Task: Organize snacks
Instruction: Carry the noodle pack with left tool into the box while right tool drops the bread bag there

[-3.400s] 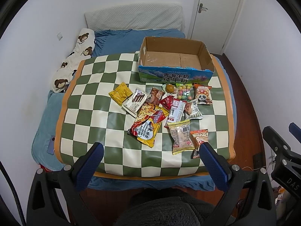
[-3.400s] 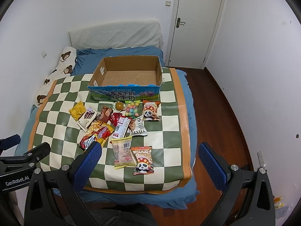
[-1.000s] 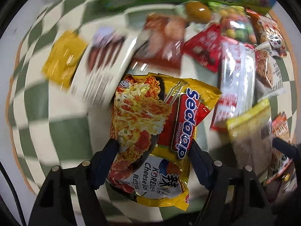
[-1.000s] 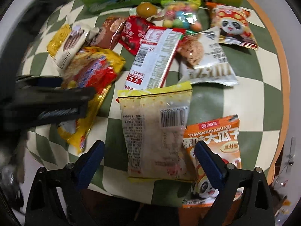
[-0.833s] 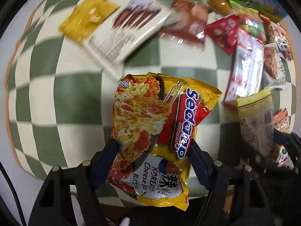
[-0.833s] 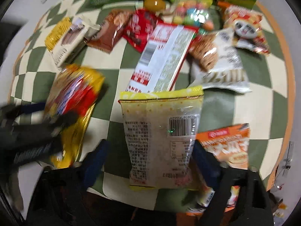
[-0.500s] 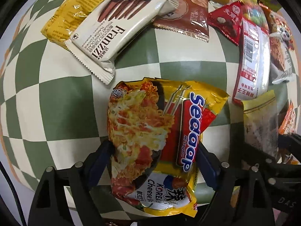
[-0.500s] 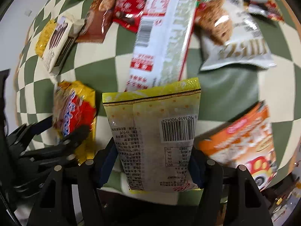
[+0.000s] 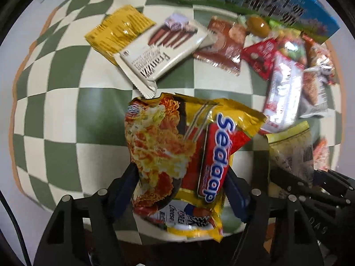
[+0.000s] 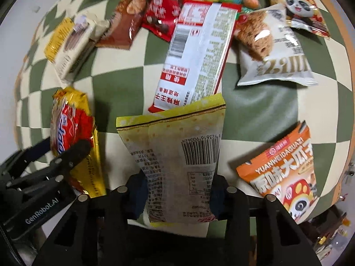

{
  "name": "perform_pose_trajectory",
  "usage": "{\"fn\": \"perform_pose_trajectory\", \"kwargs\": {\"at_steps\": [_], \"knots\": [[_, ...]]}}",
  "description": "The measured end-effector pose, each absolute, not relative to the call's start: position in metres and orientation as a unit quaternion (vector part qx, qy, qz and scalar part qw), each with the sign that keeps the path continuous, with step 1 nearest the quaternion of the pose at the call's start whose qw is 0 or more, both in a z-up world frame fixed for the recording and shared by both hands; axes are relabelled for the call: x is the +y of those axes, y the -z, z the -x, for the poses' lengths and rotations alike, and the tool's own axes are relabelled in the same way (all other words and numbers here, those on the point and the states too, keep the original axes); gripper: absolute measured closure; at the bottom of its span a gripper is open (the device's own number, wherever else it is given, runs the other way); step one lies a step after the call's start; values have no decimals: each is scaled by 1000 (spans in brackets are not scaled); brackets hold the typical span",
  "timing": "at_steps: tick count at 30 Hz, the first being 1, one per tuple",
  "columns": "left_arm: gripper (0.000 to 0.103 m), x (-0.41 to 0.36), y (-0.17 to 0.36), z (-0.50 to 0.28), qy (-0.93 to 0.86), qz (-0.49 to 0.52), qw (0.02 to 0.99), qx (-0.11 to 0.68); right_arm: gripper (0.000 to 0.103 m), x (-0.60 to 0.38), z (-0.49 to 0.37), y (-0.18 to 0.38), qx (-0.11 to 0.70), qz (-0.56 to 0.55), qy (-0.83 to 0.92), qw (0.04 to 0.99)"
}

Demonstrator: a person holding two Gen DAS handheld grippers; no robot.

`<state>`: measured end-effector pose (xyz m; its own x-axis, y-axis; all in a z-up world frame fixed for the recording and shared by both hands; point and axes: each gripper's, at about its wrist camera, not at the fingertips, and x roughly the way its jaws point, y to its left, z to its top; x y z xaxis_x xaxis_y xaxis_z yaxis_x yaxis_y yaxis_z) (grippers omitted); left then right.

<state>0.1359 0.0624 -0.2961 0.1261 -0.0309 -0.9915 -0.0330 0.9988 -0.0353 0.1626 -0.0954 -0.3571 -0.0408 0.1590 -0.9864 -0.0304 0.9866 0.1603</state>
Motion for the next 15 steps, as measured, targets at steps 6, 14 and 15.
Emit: {"fn": "perform_pose_trajectory", "kwargs": {"at_steps": [6, 14, 15], "knots": [[34, 69, 239, -143, 2, 49, 770, 636, 57, -133, -175, 304, 696, -92, -108, 704], [34, 30, 137, -201, 24, 71, 836, 544, 58, -161, -205, 208, 636, -129, -141, 747], [34, 26, 129, -212, 30, 72, 841, 535, 58, -163, -215, 201, 628, -131, -144, 753]]}}
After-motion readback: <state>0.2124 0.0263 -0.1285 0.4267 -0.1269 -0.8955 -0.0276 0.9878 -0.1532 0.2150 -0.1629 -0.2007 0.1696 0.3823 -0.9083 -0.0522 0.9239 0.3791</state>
